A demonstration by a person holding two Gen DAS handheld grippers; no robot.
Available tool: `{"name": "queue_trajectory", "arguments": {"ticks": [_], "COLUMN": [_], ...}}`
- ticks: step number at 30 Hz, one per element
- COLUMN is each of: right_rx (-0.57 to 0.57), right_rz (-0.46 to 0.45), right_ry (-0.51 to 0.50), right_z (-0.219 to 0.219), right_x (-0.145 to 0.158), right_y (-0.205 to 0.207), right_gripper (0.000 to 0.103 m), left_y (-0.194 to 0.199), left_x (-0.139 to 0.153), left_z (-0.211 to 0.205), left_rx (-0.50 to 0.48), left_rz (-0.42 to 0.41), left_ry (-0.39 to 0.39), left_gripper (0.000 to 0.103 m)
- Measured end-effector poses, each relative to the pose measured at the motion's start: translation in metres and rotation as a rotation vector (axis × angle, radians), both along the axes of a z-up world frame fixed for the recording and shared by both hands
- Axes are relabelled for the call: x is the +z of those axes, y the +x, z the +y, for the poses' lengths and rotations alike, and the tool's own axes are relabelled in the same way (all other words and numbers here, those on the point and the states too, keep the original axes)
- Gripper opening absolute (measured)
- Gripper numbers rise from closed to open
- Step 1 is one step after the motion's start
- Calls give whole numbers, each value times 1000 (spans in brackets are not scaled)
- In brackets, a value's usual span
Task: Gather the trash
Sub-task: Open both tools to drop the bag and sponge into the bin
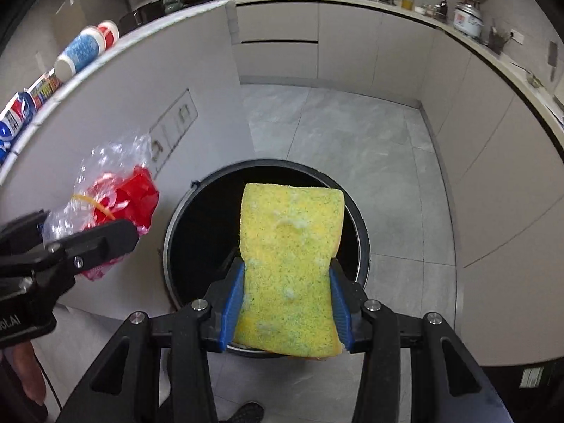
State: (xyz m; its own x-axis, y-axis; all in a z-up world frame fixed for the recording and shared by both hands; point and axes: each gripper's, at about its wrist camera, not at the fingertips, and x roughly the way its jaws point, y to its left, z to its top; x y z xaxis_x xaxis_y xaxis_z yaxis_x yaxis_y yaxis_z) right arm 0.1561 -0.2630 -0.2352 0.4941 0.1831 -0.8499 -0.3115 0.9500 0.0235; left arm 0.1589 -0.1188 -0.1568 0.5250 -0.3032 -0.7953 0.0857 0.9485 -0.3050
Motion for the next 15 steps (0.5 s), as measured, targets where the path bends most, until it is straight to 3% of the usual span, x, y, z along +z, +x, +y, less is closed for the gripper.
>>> {"name": "queue_trajectory", "arguments": {"ticks": [2, 4, 5, 6, 8, 12, 15], "right_rx": [69, 88, 85, 106, 96, 89, 64], "right_rz": [24, 37, 42, 46, 31, 0, -1], "right_ry": [-3, -116, -132, -80, -77, -59, -57], "right_z": [3, 3, -2, -8, -18, -23, -24], "right_x": [-13, -33, -38, -38, -32, -16, -8], "right_y": [9, 21, 24, 24, 21, 11, 8], "right_gripper": [59, 81, 81, 82, 93, 94, 103], "left_y": [11, 18, 16, 15, 7, -5, -12], "left_x": [-16, -26, -24, -22, -11, 7, 20], "left_z": [2, 8, 16, 18, 23, 27, 24], "left_rx": [2, 61, 81, 88, 108, 120, 126], "left_rz": [37, 86, 83, 76, 42, 23, 7], "left_ry": [-76, -44, -45, -42, 7, 54, 96], "left_gripper": [71, 80, 85, 87, 94, 95, 95]}}
